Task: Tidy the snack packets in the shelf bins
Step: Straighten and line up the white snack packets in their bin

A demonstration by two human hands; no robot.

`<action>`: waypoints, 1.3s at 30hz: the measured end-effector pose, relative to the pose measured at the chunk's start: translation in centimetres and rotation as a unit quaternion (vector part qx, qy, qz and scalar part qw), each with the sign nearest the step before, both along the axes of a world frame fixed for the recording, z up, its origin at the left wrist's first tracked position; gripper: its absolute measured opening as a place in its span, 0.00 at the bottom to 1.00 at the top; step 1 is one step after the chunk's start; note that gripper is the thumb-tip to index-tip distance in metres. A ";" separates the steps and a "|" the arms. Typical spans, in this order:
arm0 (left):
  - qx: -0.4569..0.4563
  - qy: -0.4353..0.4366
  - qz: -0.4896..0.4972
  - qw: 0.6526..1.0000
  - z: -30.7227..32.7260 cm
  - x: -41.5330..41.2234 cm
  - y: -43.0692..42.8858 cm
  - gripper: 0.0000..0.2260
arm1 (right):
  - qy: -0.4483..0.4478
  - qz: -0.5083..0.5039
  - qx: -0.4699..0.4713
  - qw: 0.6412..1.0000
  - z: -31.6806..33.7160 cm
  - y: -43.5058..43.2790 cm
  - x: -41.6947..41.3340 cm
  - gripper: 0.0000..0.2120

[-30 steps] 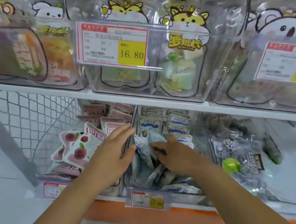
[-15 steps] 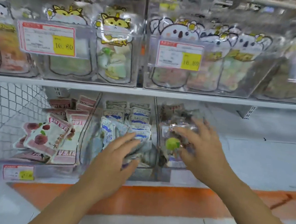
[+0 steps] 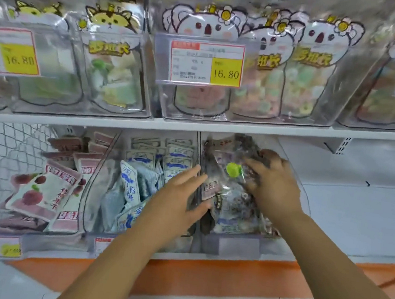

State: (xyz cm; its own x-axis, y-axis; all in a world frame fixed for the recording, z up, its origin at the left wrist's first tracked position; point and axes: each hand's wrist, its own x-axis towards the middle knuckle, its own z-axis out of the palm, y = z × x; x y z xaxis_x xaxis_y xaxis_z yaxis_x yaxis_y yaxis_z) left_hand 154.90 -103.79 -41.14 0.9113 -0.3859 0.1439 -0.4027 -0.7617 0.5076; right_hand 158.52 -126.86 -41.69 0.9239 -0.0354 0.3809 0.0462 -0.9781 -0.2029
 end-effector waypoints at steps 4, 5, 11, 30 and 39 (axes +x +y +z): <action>0.003 0.030 -0.004 1.000 0.4 0.3 0.3 0.28 | 0.058 -0.014 -0.001 0.998 -0.2 -0.2 1.5 0.31; 0.004 0.034 -0.006 0.999 0.4 0.2 0.3 0.29 | 0.089 -0.006 0.022 0.996 0.2 -0.3 1.6 0.32; 0.018 0.044 -0.014 0.999 0.4 -0.1 0.4 0.30 | 0.055 0.075 0.172 0.981 3.8 -0.8 -3.1 0.30; 0.029 0.054 -0.020 0.998 0.4 -0.3 0.8 0.30 | 0.019 0.067 0.264 0.962 3.6 0.3 -5.3 0.32; 0.021 0.061 -0.017 0.998 0.3 -0.1 0.8 0.30 | 0.050 -0.102 -0.017 0.993 2.4 -0.9 -0.5 0.45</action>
State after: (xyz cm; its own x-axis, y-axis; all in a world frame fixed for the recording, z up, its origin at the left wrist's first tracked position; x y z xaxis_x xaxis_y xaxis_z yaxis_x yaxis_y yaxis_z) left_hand 154.77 -102.98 -40.84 0.9070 -0.4207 0.0155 -0.3662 -0.7702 0.5223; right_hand 158.01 -127.79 -39.32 0.9323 -0.2146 0.2913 -0.1728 -0.9714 -0.1626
